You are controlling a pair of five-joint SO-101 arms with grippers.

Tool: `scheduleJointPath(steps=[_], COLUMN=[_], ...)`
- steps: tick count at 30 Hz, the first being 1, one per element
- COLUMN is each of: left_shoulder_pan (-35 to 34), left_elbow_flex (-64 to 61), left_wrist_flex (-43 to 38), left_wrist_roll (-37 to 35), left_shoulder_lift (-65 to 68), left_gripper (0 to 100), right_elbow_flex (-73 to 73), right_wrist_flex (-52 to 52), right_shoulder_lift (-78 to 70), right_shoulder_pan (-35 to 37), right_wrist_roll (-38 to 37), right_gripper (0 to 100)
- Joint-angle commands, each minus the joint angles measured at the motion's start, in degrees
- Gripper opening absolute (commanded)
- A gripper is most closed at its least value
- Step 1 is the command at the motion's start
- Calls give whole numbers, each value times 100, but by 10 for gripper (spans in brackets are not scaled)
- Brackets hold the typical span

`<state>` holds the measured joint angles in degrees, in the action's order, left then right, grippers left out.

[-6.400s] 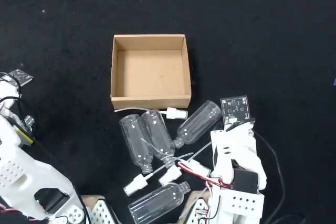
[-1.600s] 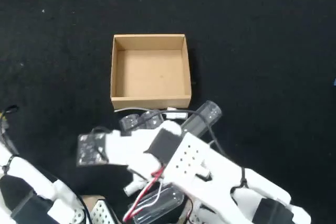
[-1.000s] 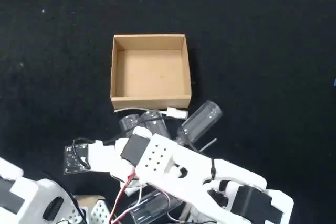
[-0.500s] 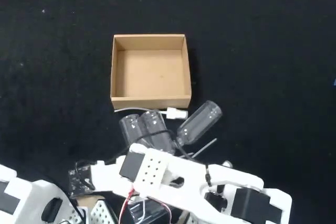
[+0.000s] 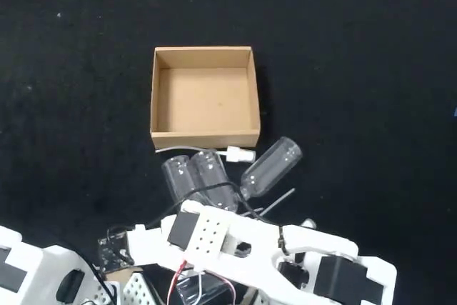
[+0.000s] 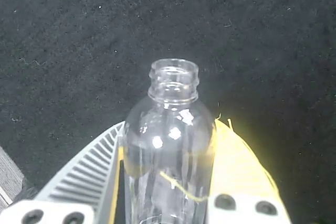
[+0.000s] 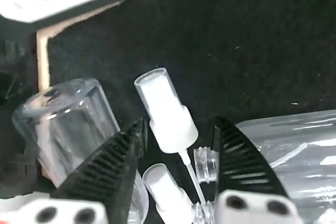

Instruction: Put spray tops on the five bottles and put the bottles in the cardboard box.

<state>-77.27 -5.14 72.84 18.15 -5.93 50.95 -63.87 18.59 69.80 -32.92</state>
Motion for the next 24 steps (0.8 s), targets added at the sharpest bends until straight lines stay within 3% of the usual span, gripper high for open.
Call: scheduleJointPath(steps=[1,17,24], left_shoulder_pan=[-13,-13,-13], left_elbow_flex=[321,321,321], left_wrist_flex=[-18,-26,-26], left_wrist_roll=[35,44,44], left_shoulder_lift=[-35,-35,-35], left_gripper=[65,66,66], right_elbow_flex=[4,-303,-664], right_wrist_flex=[105,492,316], right_shoulder_lift=[22,-1121,-1121], right_shoulder_pan=[97,88,-185], right_wrist_roll=[-44,0,9], right_gripper=[194,189,59])
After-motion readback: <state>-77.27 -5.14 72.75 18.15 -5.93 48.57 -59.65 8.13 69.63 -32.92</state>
